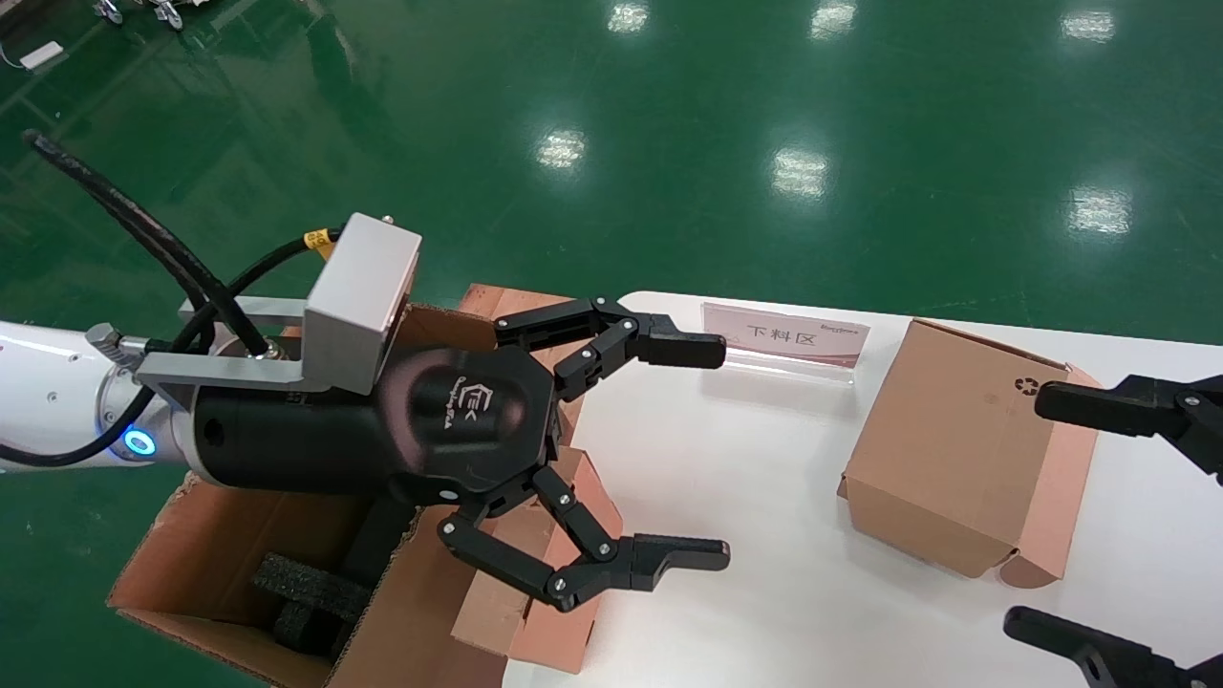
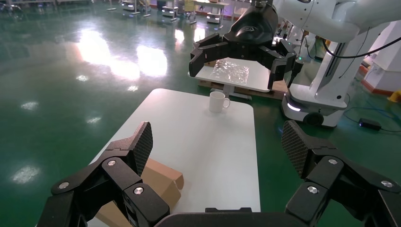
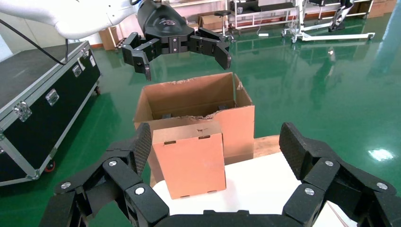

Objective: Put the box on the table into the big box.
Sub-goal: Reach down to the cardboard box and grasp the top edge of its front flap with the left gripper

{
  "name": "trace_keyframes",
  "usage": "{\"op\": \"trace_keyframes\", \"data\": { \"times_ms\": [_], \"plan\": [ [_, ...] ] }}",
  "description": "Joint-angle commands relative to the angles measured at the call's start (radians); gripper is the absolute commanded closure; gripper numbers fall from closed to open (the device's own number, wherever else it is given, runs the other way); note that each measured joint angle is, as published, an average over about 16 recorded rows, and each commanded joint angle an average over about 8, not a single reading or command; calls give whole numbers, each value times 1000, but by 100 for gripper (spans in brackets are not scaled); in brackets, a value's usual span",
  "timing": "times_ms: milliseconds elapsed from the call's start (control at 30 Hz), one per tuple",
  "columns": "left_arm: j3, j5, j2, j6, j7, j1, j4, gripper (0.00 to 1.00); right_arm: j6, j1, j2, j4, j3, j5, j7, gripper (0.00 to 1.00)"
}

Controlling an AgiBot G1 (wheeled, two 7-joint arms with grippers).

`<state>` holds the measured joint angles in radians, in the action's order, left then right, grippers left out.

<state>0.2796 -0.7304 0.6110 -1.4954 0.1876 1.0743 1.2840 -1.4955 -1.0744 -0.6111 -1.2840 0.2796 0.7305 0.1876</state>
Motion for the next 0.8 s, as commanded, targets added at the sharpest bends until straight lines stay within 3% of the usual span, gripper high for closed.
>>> {"op": "trace_keyframes", "data": {
  "times_ms": [33,800],
  "plan": [
    [0,0,0,0,0,0,0,0,0,0,0,0,0,0,0,0],
    [0,0,0,0,0,0,0,0,0,0,0,0,0,0,0,0]
  ]
}}
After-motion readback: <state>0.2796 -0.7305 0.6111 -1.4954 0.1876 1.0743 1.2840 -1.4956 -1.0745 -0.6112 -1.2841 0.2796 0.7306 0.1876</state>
